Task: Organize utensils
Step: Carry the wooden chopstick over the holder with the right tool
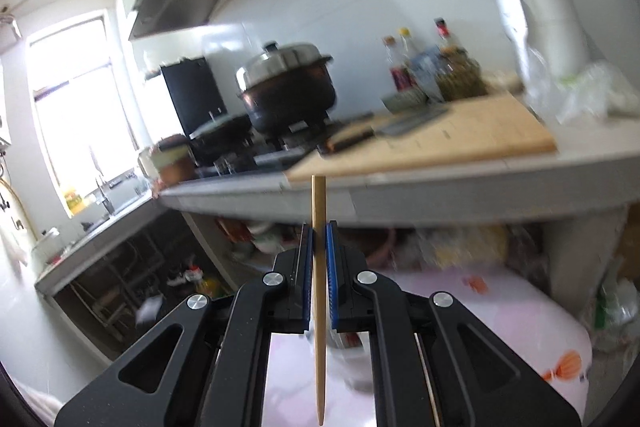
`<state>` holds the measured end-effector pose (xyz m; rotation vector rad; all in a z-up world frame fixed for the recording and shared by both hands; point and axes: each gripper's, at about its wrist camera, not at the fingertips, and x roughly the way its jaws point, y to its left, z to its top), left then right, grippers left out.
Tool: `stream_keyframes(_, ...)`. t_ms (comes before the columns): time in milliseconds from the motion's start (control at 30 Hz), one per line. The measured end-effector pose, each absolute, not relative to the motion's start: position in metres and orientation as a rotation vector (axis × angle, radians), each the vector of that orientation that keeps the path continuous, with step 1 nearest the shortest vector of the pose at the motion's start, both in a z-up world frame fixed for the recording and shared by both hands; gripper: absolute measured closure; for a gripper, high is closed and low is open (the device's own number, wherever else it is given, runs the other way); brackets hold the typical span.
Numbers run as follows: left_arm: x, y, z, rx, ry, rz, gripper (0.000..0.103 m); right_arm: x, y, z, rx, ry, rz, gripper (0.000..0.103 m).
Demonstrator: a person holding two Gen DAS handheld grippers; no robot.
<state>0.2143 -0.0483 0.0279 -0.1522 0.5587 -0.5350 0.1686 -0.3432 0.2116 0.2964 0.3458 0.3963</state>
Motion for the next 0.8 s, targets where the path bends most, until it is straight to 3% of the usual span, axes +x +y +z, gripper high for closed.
stream_keyframes(233, 0.18, -0.024, 0.017, -0.132, 0.574, -0.497, 0.026, 0.219, -0.316, 0.231, 0.269, 0.298, 0.396, 0.096)
stream_keyframes(800, 0.16, 0.0, -0.002, -0.136, 0.598, -0.406, 0.019, 0.302, -0.276, 0.132, 0.199, 0.469, 0.353, 0.096)
